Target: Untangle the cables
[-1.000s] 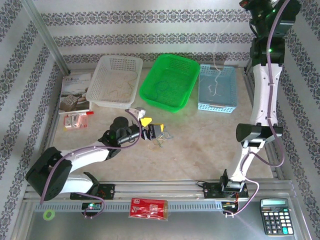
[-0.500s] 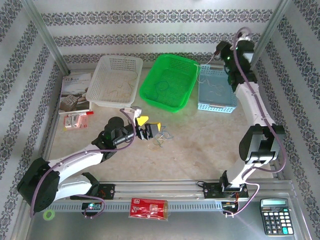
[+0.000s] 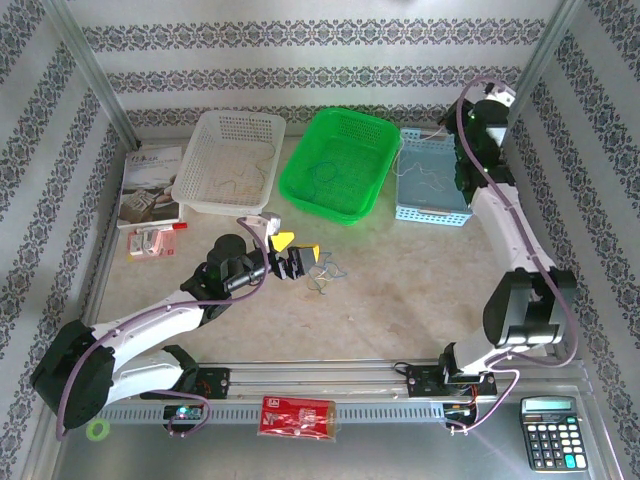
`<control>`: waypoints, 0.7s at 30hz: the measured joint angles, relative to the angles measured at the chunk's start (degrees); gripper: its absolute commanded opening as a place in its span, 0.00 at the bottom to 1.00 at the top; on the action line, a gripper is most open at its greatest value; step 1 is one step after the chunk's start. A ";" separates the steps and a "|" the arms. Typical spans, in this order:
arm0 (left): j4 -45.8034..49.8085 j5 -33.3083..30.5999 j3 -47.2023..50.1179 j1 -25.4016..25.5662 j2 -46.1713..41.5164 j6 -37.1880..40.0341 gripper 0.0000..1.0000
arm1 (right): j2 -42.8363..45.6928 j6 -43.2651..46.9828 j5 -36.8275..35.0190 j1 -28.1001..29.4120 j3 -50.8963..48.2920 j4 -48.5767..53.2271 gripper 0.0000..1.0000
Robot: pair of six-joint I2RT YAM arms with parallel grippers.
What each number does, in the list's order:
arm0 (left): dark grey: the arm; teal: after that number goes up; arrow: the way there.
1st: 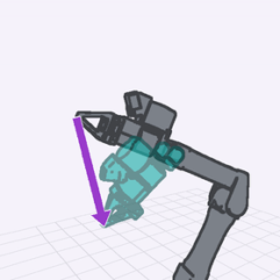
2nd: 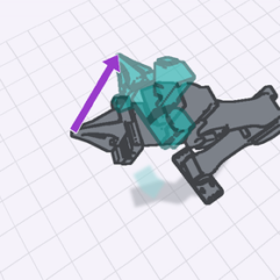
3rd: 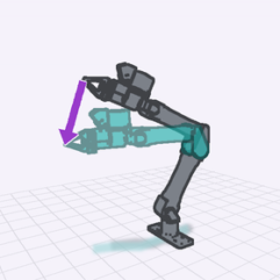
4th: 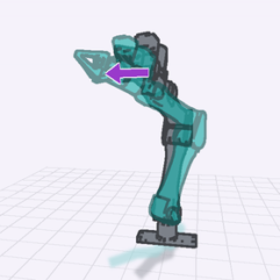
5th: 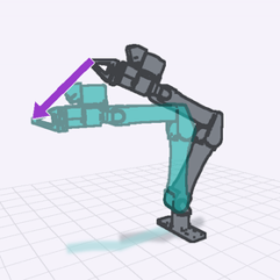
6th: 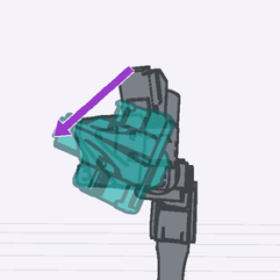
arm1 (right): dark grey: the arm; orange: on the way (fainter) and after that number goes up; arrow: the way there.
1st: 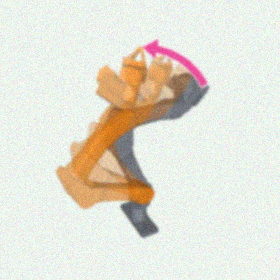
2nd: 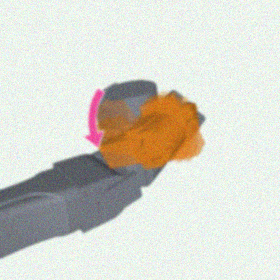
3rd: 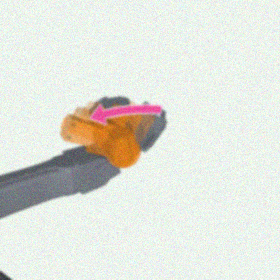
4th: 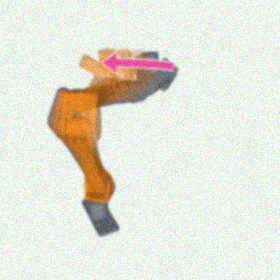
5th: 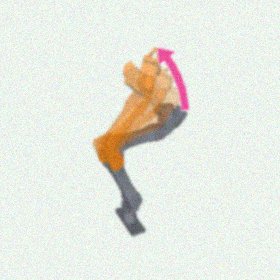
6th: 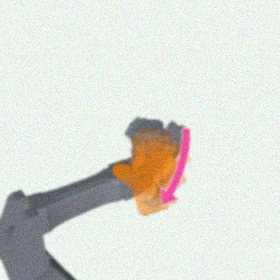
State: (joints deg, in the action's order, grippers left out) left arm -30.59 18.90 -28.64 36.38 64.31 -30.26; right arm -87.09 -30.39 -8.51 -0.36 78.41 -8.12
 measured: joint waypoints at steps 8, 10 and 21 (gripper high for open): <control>0.00 -0.09 0.02 0.00 0.02 0.02 1.00 | 5.20 1.79 -10.88 0.00 -6.67 -3.34 0.00; 0.00 -0.09 0.02 0.00 0.02 0.02 1.00 | 5.07 2.16 -11.43 0.00 -6.71 -3.30 0.00; 0.63 -0.13 0.76 0.00 -0.17 0.02 1.00 | -1.92 4.83 -11.39 3.28 -8.87 -3.23 0.00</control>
State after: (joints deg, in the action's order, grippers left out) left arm -29.95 18.76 -27.88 36.38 64.14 -30.24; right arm -89.01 -25.56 -19.90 2.92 69.54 -11.35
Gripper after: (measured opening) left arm 0.999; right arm 0.050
